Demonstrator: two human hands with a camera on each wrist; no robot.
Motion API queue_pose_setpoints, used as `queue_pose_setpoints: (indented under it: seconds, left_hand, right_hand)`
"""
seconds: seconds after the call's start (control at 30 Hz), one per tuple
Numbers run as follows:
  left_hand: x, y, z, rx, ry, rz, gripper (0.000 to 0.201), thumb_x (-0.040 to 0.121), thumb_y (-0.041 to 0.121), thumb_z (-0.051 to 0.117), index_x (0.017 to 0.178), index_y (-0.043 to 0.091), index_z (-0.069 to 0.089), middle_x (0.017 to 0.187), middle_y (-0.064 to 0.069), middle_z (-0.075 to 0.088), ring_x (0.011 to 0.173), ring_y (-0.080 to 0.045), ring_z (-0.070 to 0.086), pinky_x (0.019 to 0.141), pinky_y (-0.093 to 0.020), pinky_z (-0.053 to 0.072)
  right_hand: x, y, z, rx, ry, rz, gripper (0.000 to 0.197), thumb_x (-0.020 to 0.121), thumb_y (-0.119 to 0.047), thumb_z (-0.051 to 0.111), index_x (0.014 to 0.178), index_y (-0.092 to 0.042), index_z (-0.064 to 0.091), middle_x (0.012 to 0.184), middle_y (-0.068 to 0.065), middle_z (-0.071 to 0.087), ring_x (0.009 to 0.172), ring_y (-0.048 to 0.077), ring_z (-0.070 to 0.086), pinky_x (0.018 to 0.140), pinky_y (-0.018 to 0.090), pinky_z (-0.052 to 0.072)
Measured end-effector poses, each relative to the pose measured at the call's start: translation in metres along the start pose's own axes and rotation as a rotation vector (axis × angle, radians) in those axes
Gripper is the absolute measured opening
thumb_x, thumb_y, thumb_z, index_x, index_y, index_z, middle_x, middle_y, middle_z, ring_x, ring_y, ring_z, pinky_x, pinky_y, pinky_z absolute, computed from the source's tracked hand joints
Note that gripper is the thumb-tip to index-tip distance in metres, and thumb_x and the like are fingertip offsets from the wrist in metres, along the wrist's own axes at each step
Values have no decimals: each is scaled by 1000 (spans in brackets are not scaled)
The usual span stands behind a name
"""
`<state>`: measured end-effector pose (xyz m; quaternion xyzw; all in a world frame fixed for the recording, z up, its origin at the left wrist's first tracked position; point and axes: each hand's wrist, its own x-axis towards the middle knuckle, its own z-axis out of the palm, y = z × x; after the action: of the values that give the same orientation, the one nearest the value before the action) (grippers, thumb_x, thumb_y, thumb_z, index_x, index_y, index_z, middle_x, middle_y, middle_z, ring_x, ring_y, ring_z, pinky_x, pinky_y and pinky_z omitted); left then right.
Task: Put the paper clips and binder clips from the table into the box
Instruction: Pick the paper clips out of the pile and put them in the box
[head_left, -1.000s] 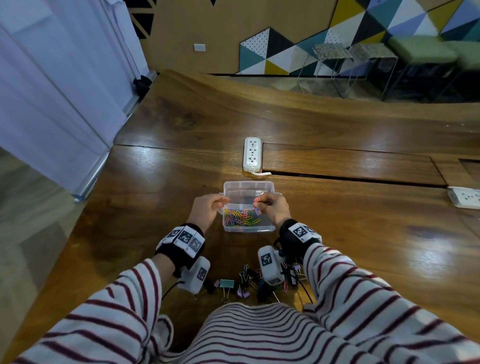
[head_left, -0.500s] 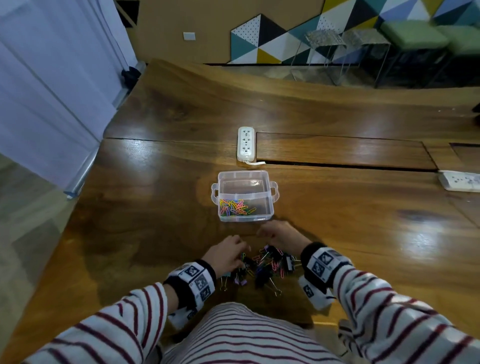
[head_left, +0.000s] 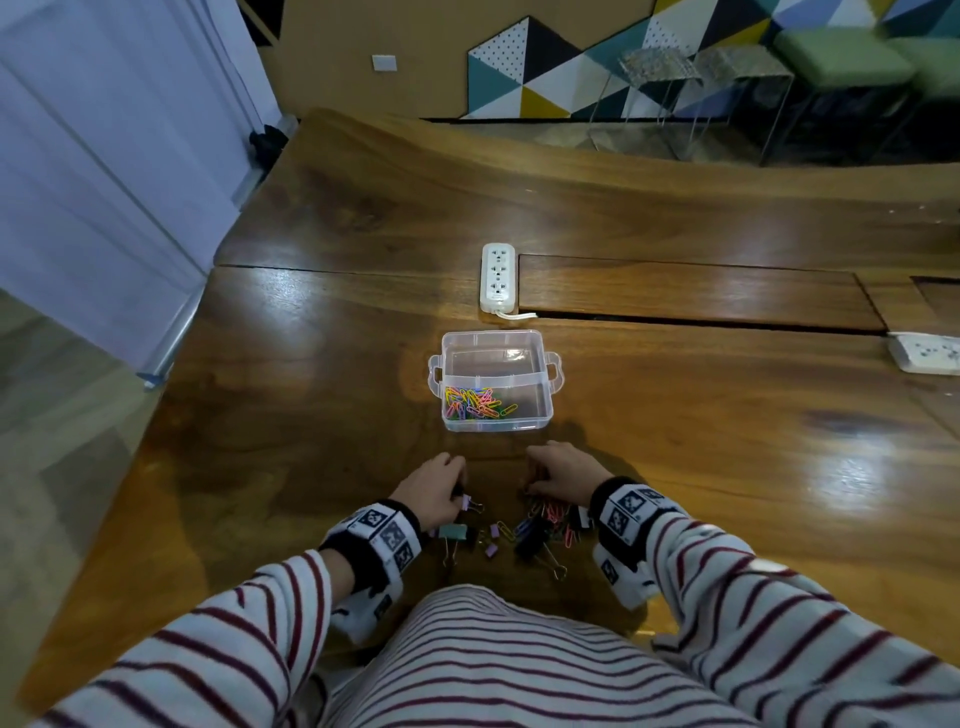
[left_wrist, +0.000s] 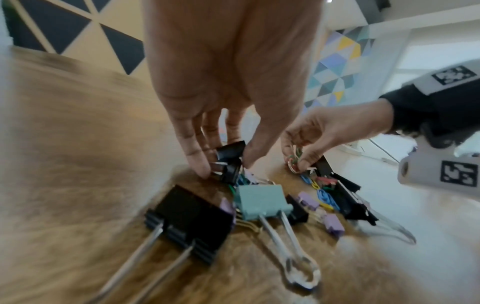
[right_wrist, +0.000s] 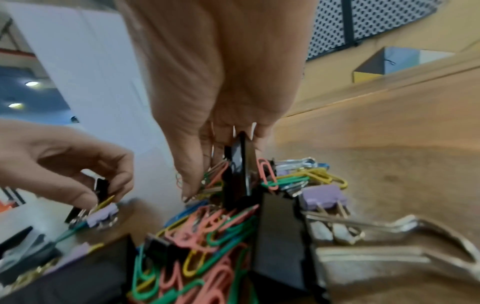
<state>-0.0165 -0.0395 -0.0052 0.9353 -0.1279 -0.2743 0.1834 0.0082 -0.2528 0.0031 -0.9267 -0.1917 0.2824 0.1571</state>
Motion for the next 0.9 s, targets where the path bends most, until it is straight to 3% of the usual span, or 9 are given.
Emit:
queue_pose_setpoints:
  seconds: [0.1,0.23,0.37,0.43,0.53,0.67,0.77,0.83,0.9]
  left_hand:
    - [1,-7,-7,-160,0,-41,15,83,11,57,97,15,51,109,-8,60,103,-24,58,84,-32,48]
    - [4,-13,-16,-312,-28,-88,30,85,6,57,114,14,54,108,-7,66,105,-20,60,85,-24,45]
    - [5,-8,-19,148,-16,-5,37,86,11,55,122,21,51,122,-1,55,120,-21,43,104,-40,33]
    - [3,3,-17,242,29,101,35,88,20,55,123,19,50,124,-3,50,119,-21,40,103,-38,32]
    - [1,28,-6,214,-31,255,32,90,23,54,121,15,52,122,-7,51,115,-23,44,95,-36,40]
    - [1,47,13,181,-121,287,39,89,19,56,126,13,46,126,-10,46,118,-25,43,94,-38,44]
    - [0,50,24,193,-157,287,54,86,19,60,134,16,37,132,-10,40,124,-25,39,99,-43,43]
    - [-3,54,31,213,-150,302,59,86,15,60,138,19,32,135,-11,37,126,-26,36,101,-49,41]
    - [-4,59,37,195,-114,311,61,86,8,58,139,19,31,136,-12,34,126,-28,36,101,-45,41]
  right_hand:
    - [0,5,-4,182,33,15,24,81,-15,65,102,-8,57,106,11,62,98,23,57,83,32,47]
    - [1,8,-7,290,82,33,21,81,-12,65,102,-9,63,106,9,62,97,18,54,87,30,46]
    - [0,12,-9,396,124,75,11,78,-15,69,88,-12,65,96,6,65,91,15,56,85,31,50]
    - [2,15,-9,448,145,101,9,77,-14,70,83,-15,63,89,3,67,87,16,61,84,33,53]
    - [4,16,-9,461,183,127,10,78,-17,69,84,-17,61,90,4,69,87,17,64,84,38,55]
    - [1,10,-9,253,234,42,27,78,-20,68,103,-18,58,109,0,59,105,17,50,94,37,45]
    - [-9,2,-8,54,345,-127,26,84,-15,61,109,-12,56,114,4,57,108,19,48,91,29,43]
    - [-18,2,-4,-29,227,-180,25,87,-13,56,112,-10,54,115,6,56,107,20,51,87,27,45]
    - [-27,6,3,-138,42,-182,32,86,-14,57,117,-11,51,122,6,51,113,21,48,90,31,46]
